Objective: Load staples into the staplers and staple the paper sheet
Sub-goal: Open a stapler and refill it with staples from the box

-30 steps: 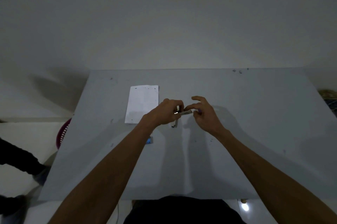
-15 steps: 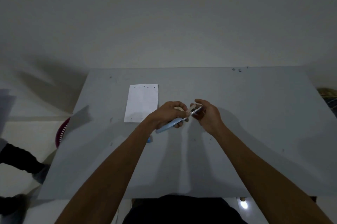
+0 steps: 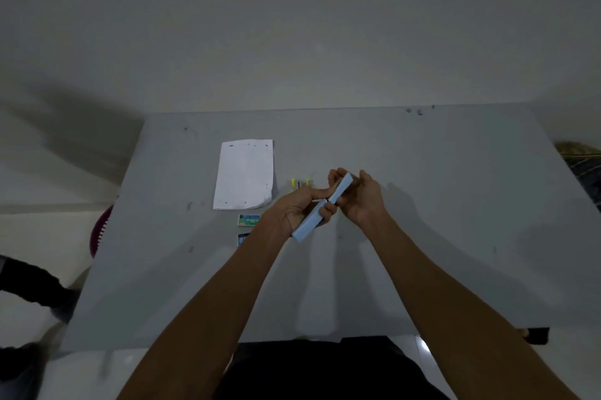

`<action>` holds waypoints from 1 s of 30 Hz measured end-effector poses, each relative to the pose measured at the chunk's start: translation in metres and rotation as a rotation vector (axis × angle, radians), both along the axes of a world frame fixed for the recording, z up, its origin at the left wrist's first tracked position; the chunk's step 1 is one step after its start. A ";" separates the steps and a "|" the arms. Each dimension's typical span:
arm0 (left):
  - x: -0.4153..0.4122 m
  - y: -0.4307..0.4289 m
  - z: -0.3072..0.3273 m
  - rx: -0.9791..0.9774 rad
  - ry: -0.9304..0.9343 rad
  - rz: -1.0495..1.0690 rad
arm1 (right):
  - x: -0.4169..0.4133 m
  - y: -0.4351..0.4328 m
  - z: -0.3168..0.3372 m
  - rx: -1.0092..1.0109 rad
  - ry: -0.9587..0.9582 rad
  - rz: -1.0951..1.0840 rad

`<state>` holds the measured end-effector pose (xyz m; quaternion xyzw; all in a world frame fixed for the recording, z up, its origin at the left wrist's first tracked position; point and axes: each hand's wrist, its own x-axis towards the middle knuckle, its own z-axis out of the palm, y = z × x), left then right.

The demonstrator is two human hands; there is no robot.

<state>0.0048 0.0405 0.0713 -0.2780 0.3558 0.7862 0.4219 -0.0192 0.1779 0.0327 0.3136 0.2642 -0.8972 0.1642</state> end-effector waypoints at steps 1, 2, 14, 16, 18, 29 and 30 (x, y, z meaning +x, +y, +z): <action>0.000 0.000 0.000 -0.041 0.031 -0.034 | 0.000 -0.001 -0.001 0.088 -0.017 -0.003; 0.001 0.000 0.000 -0.108 0.083 -0.084 | -0.001 -0.001 -0.003 0.208 -0.034 0.003; 0.029 -0.014 -0.038 -1.192 1.079 -0.344 | 0.024 0.026 -0.044 1.892 0.314 1.186; 0.033 -0.017 -0.044 -1.229 1.147 -0.362 | 0.030 0.029 -0.052 1.952 0.370 1.228; 0.036 -0.018 -0.046 -1.242 1.193 -0.383 | 0.034 0.031 -0.059 2.006 0.423 1.239; 0.036 -0.019 -0.060 -1.268 1.286 -0.409 | 0.019 0.007 -0.028 1.205 0.250 0.573; 0.036 -0.017 -0.060 -1.264 1.295 -0.413 | 0.017 0.004 -0.023 1.020 0.223 0.566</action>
